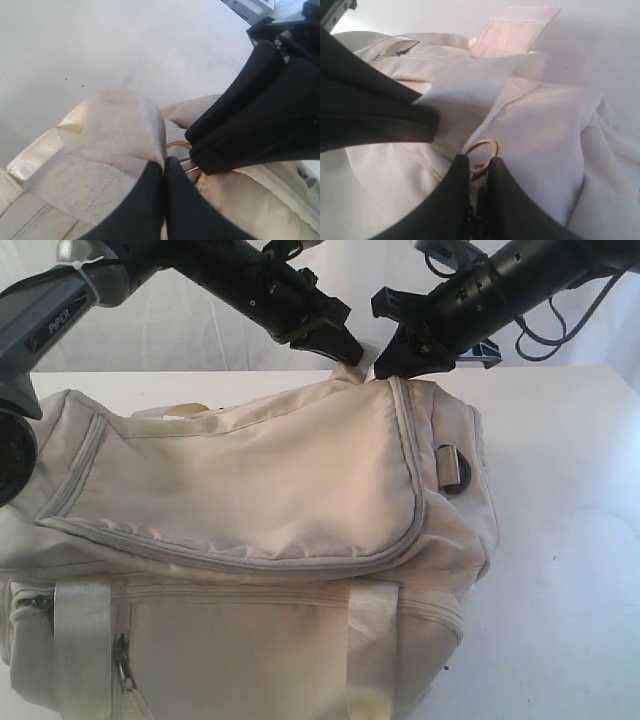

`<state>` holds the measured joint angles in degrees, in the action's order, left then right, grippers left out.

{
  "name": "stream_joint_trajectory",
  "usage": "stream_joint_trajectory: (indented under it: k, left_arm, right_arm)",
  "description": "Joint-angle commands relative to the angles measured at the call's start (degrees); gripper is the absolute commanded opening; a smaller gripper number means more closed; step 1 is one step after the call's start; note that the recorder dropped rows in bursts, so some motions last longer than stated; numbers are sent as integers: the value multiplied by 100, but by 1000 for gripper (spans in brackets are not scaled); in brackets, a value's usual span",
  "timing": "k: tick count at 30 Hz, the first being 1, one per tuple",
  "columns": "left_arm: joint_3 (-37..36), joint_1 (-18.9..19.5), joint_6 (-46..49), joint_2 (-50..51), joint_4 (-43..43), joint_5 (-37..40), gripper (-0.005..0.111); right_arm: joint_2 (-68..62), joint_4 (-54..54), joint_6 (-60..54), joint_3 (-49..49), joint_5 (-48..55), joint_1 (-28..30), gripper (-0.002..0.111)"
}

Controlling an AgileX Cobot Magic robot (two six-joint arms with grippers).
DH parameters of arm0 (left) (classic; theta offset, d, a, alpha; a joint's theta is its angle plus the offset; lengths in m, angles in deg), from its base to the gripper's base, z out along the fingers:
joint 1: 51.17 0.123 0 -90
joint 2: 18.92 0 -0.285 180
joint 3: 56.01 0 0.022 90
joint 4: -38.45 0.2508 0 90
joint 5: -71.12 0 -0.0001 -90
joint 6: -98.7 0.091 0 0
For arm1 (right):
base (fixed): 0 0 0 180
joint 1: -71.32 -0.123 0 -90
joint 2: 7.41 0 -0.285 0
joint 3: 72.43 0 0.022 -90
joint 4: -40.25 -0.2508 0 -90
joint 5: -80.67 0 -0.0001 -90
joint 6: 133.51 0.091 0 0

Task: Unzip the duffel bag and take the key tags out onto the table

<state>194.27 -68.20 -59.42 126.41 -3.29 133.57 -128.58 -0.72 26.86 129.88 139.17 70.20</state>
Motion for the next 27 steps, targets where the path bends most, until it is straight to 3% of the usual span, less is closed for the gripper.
stream_joint_trajectory:
  k: [1, 5, 14, 27]
  left_arm:
    - [79, -29, -185, -192, -30, 151, 0]
    - [79, -29, -554, -101, 424, 173, 0]
    - [79, -29, -566, 87, 439, 179, 0]
    - [79, -29, -371, 87, -256, 157, 0]
  right_arm:
    - [106, 89, -114, 36, -26, 7, 0]
    - [213, 296, -114, 36, 47, 7, 0]
    - [500, 546, -90, 0, 367, 7, 0]
    - [370, 489, -675, -103, 122, 4, 0]
